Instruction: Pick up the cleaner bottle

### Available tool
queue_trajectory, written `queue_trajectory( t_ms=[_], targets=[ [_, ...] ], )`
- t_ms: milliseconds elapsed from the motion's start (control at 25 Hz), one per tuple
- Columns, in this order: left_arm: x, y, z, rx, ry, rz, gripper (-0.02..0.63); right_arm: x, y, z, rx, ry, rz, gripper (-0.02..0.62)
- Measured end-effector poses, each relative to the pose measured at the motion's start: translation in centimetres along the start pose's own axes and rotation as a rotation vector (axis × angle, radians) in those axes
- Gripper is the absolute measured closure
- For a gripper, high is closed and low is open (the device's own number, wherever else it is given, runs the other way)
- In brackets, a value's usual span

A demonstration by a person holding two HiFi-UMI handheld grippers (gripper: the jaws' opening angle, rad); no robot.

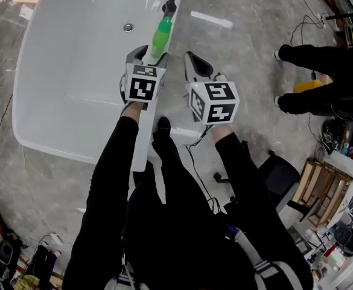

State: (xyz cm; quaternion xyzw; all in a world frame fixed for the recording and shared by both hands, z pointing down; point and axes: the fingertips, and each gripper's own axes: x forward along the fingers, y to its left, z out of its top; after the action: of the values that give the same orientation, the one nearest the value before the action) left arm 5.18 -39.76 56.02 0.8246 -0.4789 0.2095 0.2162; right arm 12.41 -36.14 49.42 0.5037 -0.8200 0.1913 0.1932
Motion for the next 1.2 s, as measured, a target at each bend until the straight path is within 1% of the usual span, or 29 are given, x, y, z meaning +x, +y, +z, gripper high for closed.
queue_trajectory(
  t_ms=[360, 600, 720, 1040, 1080, 1160, 1200],
  targets=[
    [4.5, 0.9, -2.2, -0.005, 0.029, 0.039, 0.356, 2.0, -2.6, -2.1, 0.03, 0.036, -0.005, 0.594],
    [6.3, 1.4, -2.7, -0.012, 0.03, 0.038, 0.356, 3.6, -3.3, -3.4, 0.041, 0.062, -0.003, 0.594],
    [6.9, 1.3, -2.6, -0.005, 0.018, 0.049, 0.356, 3.9, -3.6, -3.7, 0.043, 0.071, 0.0, 0.594],
    [7.4, 2.3, -2.3, 0.006, -0.04, 0.133, 0.358, 4.6, -4.1, -4.5, 0.049, 0.085, 0.005, 0.594],
    [7.5, 2.4, -2.2, 0.008, -0.051, 0.137, 0.362, 4.7, -4.1, -4.6, 0.05, 0.087, 0.006, 0.594],
    [7.5, 2.5, -2.0, 0.007, -0.068, 0.143, 0.394, 4.8, -4.1, -4.8, 0.05, 0.091, 0.007, 0.594],
    [7.5, 2.5, -2.0, 0.007, -0.073, 0.145, 0.396, 4.8, -4.1, -4.8, 0.049, 0.092, 0.007, 0.594]
  ],
)
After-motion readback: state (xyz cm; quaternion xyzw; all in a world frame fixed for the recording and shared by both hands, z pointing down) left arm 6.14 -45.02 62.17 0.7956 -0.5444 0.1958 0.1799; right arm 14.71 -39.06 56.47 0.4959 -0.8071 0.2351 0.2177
